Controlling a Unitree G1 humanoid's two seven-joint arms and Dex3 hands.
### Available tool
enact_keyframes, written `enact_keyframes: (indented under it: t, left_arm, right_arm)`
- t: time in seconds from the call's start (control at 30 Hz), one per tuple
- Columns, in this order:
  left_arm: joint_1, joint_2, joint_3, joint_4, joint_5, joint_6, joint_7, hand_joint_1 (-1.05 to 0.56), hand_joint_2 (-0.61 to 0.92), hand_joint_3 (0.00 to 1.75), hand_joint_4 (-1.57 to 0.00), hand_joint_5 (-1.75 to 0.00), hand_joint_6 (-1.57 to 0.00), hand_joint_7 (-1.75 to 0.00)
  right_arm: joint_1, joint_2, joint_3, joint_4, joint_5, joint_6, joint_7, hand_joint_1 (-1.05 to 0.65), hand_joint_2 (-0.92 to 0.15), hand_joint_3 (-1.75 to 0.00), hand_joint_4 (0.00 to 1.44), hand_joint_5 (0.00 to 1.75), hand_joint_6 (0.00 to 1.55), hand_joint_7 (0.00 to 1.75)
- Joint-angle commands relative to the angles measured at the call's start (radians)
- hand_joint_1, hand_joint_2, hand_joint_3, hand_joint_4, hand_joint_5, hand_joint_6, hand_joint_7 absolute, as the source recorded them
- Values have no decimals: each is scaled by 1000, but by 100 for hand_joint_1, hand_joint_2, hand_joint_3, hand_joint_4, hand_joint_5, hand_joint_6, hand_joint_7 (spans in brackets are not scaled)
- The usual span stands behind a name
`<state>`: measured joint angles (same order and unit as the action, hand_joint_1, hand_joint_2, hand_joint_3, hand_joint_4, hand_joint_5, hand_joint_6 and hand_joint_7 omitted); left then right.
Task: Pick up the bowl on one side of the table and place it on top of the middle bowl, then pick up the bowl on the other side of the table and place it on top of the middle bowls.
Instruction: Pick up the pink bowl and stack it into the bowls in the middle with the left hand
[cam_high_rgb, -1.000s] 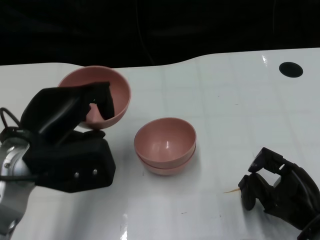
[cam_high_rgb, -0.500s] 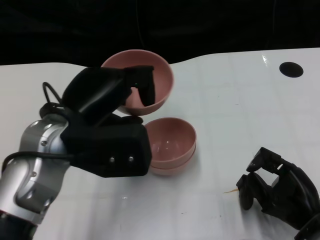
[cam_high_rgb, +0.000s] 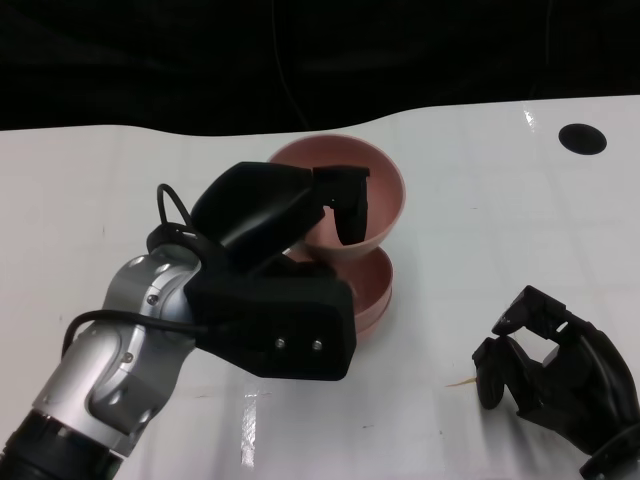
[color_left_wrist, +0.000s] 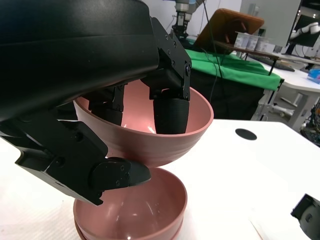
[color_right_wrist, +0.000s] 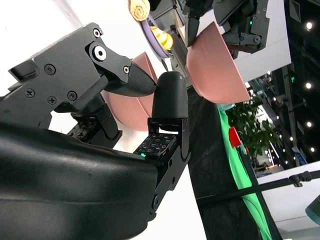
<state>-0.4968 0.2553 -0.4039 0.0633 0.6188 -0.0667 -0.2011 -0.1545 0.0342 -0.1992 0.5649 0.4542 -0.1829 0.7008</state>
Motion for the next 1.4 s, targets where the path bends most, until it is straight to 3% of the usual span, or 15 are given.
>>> enact_keyframes:
  t: [0.03, 0.47, 0.67, 1.4]
  left_arm:
    - [1, -3, -10, 15, 11, -13, 11, -3, 62, 81, -73, -175, -57, -175]
    - [20, -11, -32, 69, 21, -66, 27, -1, 62, 87, -74, -175, -56, -175]
    - [24, -14, -38, 77, 18, -53, 17, -5, 67, 75, -73, -175, -53, -175]
    - [35, -17, -25, 161, 7, -119, 84, -4, 73, 76, -74, -175, -55, -175]
  right_arm:
    - [6, -5, -12, -4, 8, -6, -2, -11, -49, -116, 92, 175, 87, 141]
    - [15, -1, -4, -21, 2, -10, -5, -8, -50, -115, 92, 174, 86, 141]
    - [19, -2, -3, -26, 3, -8, -4, -8, -51, -115, 93, 175, 85, 144]
    - [21, -7, -6, -14, 2, -20, 11, -10, -52, -111, 93, 173, 87, 140]
